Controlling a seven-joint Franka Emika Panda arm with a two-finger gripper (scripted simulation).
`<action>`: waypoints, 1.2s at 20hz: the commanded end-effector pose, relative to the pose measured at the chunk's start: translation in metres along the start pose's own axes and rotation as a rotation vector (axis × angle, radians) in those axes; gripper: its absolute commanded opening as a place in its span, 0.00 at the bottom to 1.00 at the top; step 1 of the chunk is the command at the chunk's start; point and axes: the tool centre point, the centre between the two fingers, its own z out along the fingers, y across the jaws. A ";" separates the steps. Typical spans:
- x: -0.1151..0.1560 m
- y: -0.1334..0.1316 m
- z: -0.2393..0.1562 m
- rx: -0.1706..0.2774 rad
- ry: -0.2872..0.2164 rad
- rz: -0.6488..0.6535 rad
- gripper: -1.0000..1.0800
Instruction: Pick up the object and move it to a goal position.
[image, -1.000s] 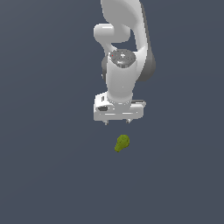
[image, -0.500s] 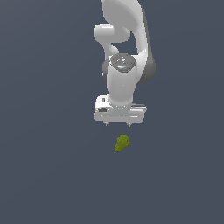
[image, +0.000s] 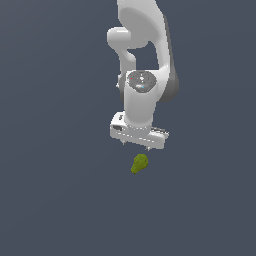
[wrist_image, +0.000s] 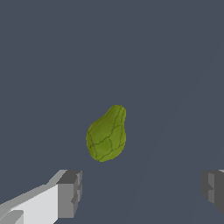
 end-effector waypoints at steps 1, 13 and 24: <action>0.001 -0.002 0.005 0.000 -0.003 0.069 0.96; 0.007 -0.011 0.030 -0.003 -0.013 0.394 0.96; 0.010 -0.018 0.052 -0.011 -0.017 0.675 0.96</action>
